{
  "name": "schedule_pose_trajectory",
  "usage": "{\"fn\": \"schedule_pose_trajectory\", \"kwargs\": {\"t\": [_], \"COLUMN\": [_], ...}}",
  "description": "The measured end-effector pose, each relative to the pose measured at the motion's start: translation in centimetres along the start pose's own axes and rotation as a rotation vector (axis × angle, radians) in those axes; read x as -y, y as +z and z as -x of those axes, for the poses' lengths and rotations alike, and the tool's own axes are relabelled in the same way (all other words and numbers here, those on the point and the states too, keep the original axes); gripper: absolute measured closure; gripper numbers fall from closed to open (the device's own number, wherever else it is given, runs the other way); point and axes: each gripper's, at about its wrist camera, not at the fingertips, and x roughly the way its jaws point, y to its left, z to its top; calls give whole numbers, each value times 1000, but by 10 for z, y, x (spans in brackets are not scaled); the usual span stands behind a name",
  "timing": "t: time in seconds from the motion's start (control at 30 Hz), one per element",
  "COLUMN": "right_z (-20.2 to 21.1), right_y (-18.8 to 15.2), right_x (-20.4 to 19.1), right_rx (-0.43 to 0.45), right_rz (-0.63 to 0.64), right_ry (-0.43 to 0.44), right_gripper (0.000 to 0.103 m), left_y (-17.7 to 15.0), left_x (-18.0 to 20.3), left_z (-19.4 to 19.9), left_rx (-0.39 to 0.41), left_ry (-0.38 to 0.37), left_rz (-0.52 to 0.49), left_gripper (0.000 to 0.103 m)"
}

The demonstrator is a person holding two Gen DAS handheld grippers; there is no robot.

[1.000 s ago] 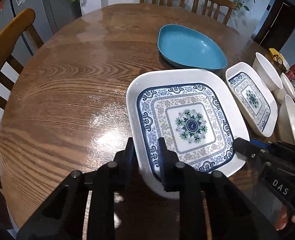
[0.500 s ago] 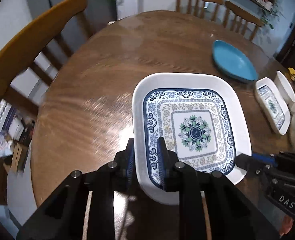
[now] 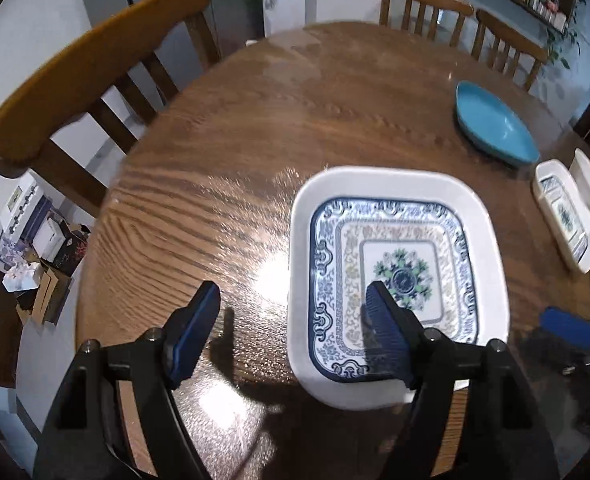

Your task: Organize plates and bowls

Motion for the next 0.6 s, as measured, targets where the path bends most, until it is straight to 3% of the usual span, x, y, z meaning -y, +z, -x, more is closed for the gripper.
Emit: {"fn": "schedule_pose_trajectory", "kwargs": {"t": [0.1,0.4,0.6], "right_z": [29,96,120], "right_y": [-11,-53,-84], "right_x": [27,101,127], "right_rx": [61,202,220], "right_rz": [-54,-249,-310], "right_ry": [-4,-85,-127], "right_gripper": [62,61,61], "left_y": [3,8,27], "left_x": [10,135,211], "left_z": [15,32,12], "left_rx": [21,-10,-22], "left_ry": [-32,-258,-285], "left_rz": [0,-171,-172], "left_gripper": [28,27,27]}}
